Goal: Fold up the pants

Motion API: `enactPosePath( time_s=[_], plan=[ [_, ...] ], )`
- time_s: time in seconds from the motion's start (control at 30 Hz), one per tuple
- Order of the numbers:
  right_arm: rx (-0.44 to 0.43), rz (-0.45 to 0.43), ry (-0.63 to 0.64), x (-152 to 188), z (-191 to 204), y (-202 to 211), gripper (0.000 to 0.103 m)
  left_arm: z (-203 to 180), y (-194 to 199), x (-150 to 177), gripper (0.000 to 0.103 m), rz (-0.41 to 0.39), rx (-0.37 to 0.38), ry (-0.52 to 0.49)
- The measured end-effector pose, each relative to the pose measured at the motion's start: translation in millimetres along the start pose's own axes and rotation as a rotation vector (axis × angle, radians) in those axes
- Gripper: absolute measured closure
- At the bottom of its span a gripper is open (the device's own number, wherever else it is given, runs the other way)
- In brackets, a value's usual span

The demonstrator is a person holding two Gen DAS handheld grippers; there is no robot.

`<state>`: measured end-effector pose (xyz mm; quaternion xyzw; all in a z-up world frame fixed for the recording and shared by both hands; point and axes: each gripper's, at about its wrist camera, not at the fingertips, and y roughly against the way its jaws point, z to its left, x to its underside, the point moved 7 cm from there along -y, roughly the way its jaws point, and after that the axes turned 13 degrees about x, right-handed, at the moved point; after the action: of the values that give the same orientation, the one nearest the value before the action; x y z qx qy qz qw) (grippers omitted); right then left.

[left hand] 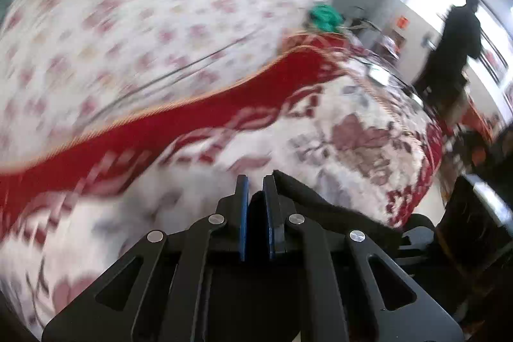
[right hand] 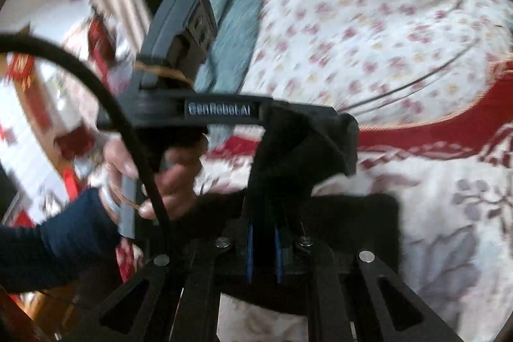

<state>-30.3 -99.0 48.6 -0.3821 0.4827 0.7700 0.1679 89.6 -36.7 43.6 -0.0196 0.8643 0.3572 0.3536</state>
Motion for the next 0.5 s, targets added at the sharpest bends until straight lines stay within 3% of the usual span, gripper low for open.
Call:
enactPosePath(
  time_s=[0.1,0.2,0.27,0.37,0.4,0.5],
  plan=[
    [0.056,0.039,0.115,21.6,21.1,-28.4,0.083,30.3,29.4,30.4,0.095,-0.043,-0.055,0.114],
    [-0.006,0.086,0.157,41.3,40.5,-42.5,0.065,42.8,51.3,53.9,0.095,-0.07,-0.112,0.161],
    [-0.063,0.084,0.196,47.6,54.1,-38.6,0.064,46.1,62.5,69.2,0.095,-0.073,-0.133,0.18],
    [-0.074,0.089,0.229,48.7,61.0,-33.1,0.063,45.6,73.5,86.2,0.084,-0.081,-0.147,0.208],
    [-0.08,0.088,0.215,46.1,58.5,-28.9,0.063,43.1,76.1,89.4,0.079,-0.086,-0.148,0.213],
    [-0.09,0.041,0.15,32.2,45.0,-3.6,0.063,30.9,81.9,96.6,0.078,-0.101,-0.139,0.219]
  ],
)
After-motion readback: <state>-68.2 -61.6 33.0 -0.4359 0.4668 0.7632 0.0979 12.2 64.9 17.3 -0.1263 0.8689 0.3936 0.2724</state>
